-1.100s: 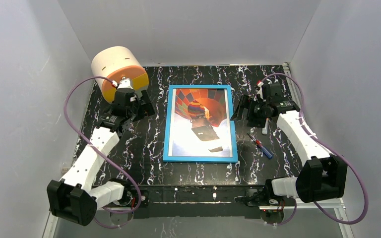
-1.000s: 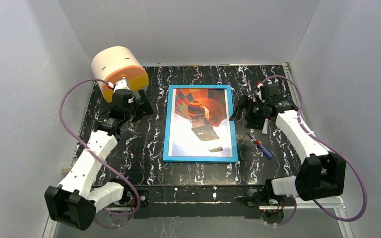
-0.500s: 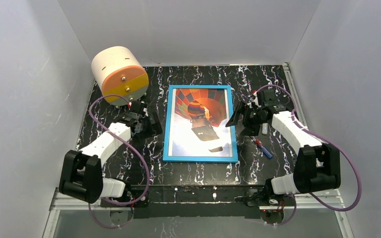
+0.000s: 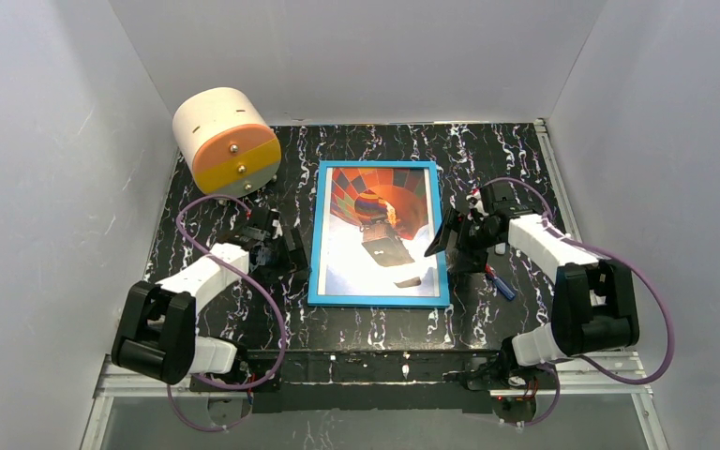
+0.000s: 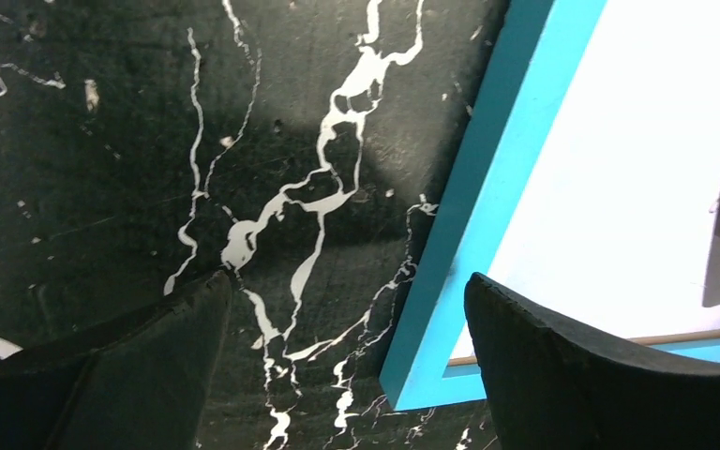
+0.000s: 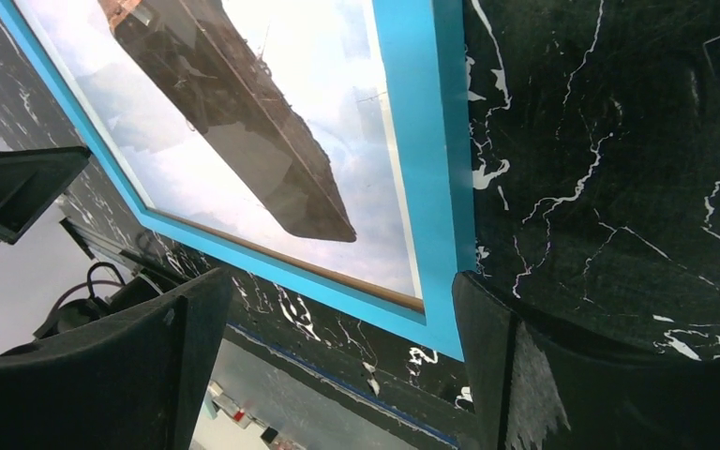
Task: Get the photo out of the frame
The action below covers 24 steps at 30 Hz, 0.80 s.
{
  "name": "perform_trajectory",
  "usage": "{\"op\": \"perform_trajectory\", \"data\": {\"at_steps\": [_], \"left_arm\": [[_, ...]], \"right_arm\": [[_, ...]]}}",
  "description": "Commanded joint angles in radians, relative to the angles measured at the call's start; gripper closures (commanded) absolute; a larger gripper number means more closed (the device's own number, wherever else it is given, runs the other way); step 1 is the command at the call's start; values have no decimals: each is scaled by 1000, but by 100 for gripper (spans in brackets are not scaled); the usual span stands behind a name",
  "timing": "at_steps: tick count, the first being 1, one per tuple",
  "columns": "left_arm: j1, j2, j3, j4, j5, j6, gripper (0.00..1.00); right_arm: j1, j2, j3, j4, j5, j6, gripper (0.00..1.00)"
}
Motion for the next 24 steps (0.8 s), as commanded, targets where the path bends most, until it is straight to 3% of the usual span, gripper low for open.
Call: {"op": "perform_trajectory", "data": {"at_steps": [1, 19, 24], "left_arm": [[-6, 21, -41, 59, 87, -15, 9], [-36, 129, -29, 146, 166, -6, 29], [-52, 152, -19, 153, 157, -8, 42]], "right_arm": [[-2, 25, -10, 30, -6, -8, 5], [2, 128, -42, 67, -53, -38, 15], [10, 139, -33, 68, -46, -56, 21]]}}
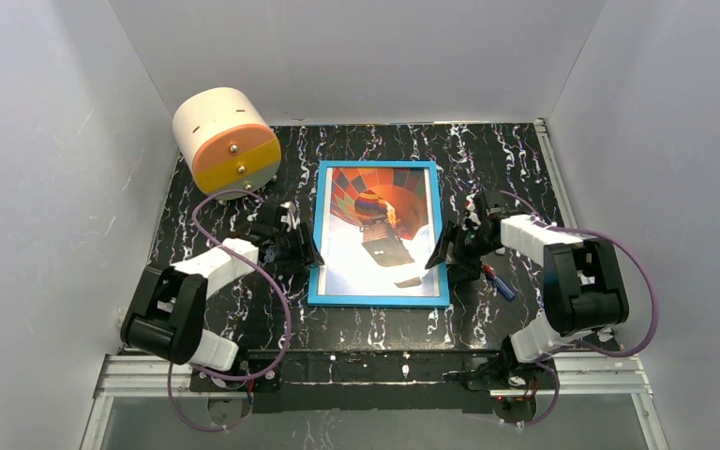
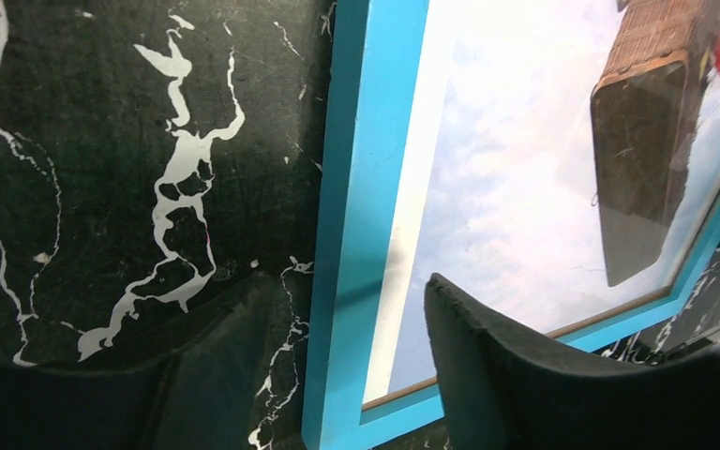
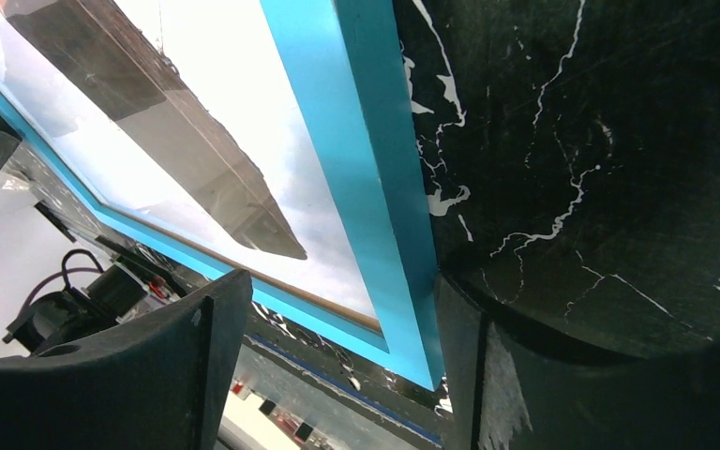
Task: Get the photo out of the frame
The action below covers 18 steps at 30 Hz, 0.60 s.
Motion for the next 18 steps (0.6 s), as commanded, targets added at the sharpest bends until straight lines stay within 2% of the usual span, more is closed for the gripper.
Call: {"op": "perform_trajectory", "data": {"at_steps": [1, 4, 6, 10, 18], "left_arm": [[-24, 53, -20, -67, -2, 7, 45], [-40, 64, -9, -67, -4, 9, 49], [-57, 70, -4, -67, 9, 7, 58], [-83, 37, -39, -70, 40, 3, 69], [-105, -128, -124, -103, 59, -44, 70]], "right_arm": [[8, 12, 18, 14, -11, -29, 22], [13, 25, 32, 10, 10, -43, 23], [14, 42, 50, 2, 33, -52, 23], [20, 91, 105, -14, 76, -81, 23], [19, 99, 183, -82, 212, -88, 17]]}}
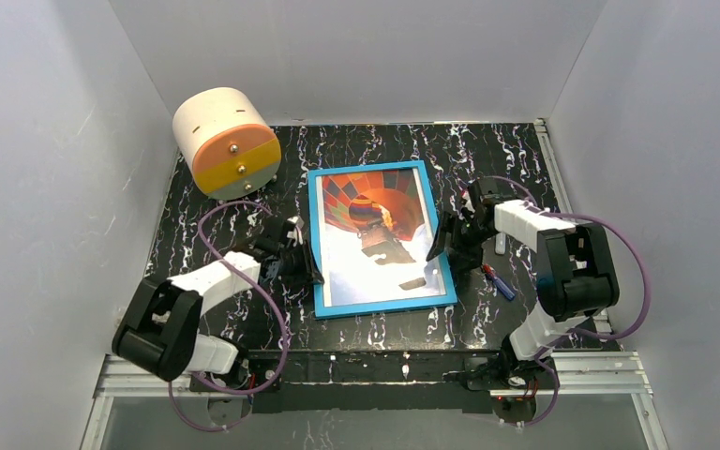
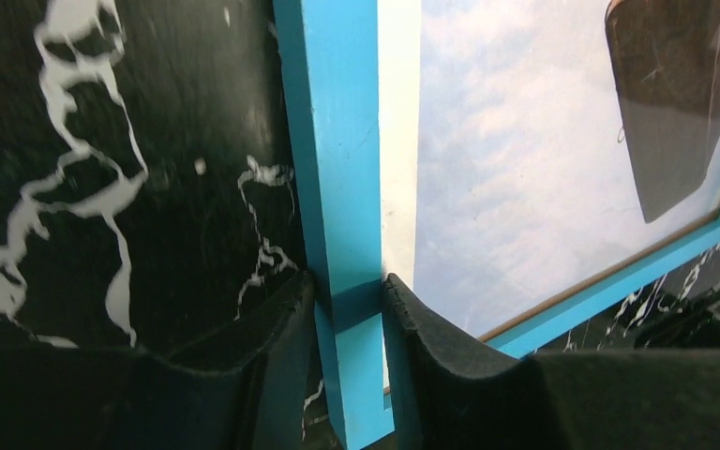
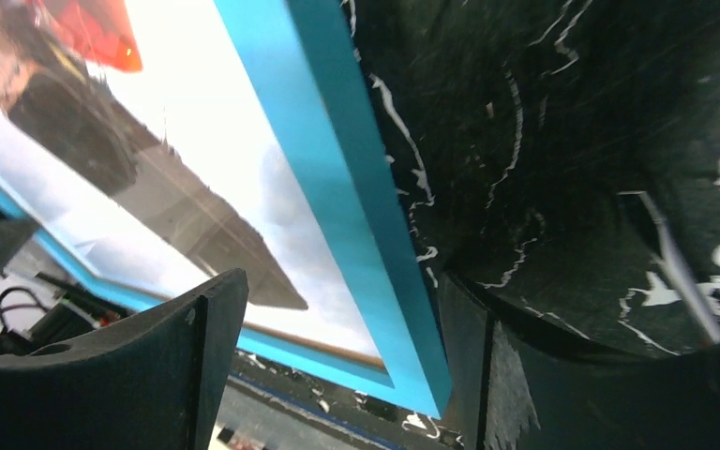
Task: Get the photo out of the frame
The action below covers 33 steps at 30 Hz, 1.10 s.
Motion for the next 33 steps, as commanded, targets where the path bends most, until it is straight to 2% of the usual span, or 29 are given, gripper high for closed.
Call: {"op": "perform_trajectory", "data": {"at_steps": [1, 3, 7, 11, 14, 17, 21, 23, 26, 27, 29, 30, 33], "left_arm": [[-19, -92, -56, -113, 47, -31, 67], [-21, -124, -62, -140, 17, -31, 53], [-21, -156, -17, -237, -105, 10, 36], [-20, -179, 51, -276, -175, 17, 31], [-19, -208, 100, -316, -302, 4, 25], [-18, -225, 158, -385, -417, -12, 20], [-11, -244, 222, -452, -560, -41, 20], [4, -249, 234, -483, -614, -62, 18], [44, -267, 233, -499, -605, -79, 13], [61, -277, 226, -498, -590, -84, 7], [98, -296, 208, -491, -557, -89, 4], [121, -305, 199, -491, -532, -91, 4], [197, -329, 174, -494, -476, -89, 2]], "right_arm": [[6, -12, 61, -23, 141, -14, 16], [6, -48, 80, -34, 163, -3, 16], [19, -137, 117, -50, 186, 28, 8], [91, -225, 120, -42, 260, 77, 2], [182, -257, 102, -20, 316, 151, 1], [313, -244, 105, -20, 399, 231, 1], [444, -200, 128, -43, 544, 341, 1], [455, -203, 92, 21, 491, 412, 1], [436, -236, -46, 247, 270, 548, 1], [435, -248, -91, 327, 220, 578, 1], [447, -257, -148, 457, 167, 599, 1], [460, -245, -134, 455, 177, 581, 1], [531, -162, 27, 300, 286, 509, 2]]}}
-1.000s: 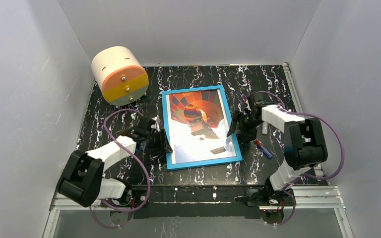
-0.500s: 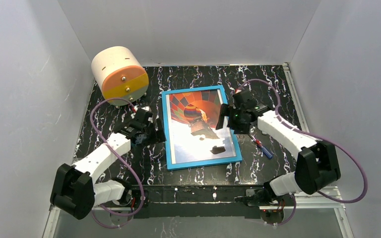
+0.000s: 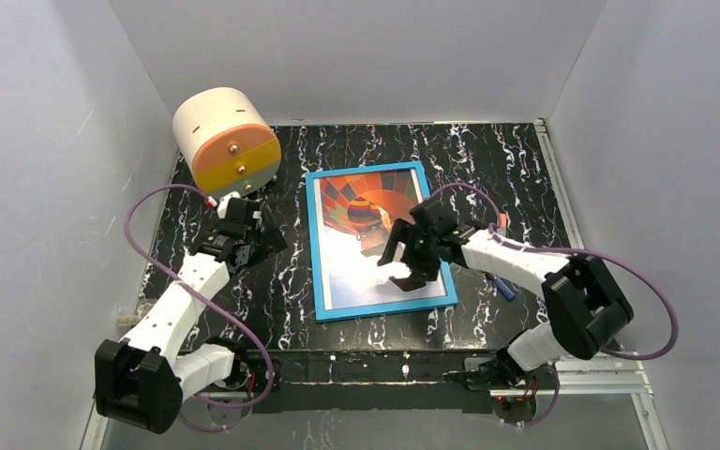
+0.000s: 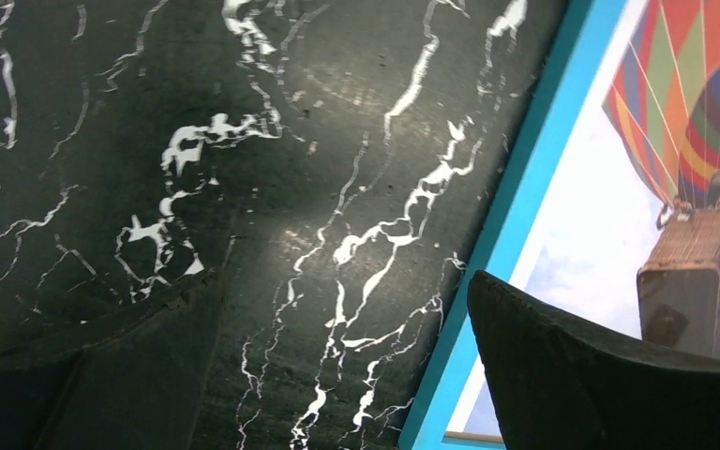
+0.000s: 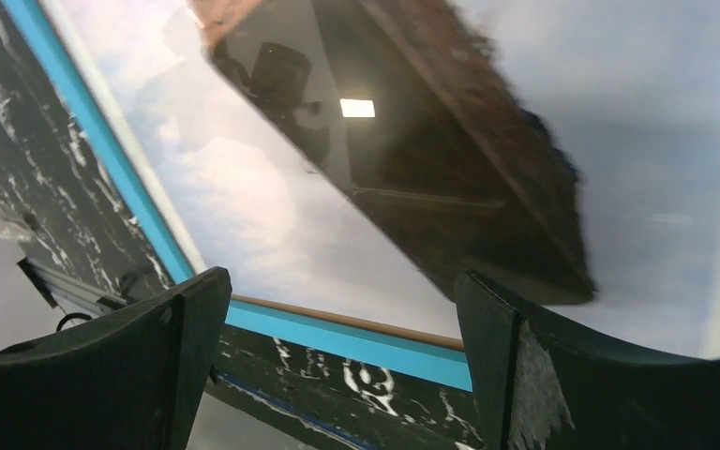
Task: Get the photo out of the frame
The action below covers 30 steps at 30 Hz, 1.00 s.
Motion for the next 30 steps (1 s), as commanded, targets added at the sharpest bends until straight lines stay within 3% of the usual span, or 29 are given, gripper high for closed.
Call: {"op": "perform_trajectory", "data": {"at_steps": [1, 6, 13, 21, 30], "left_arm": [[99, -57, -36, -46, 50, -9, 2], [171, -63, -45, -63, 69, -20, 2], [249, -74, -53, -87, 92, -40, 2], [286, -80, -95, -53, 167, -76, 2], [305, -103, -119, -70, 128, -106, 2]], "right_arm": [[98, 76, 193, 2, 69, -12, 2], [277, 217, 326, -21, 178, -31, 9], [435, 383, 517, -130, 288, -90, 26], [520, 543, 708, -293, 408, -105, 30], [548, 646, 843, -369, 468, -113, 41]]}}
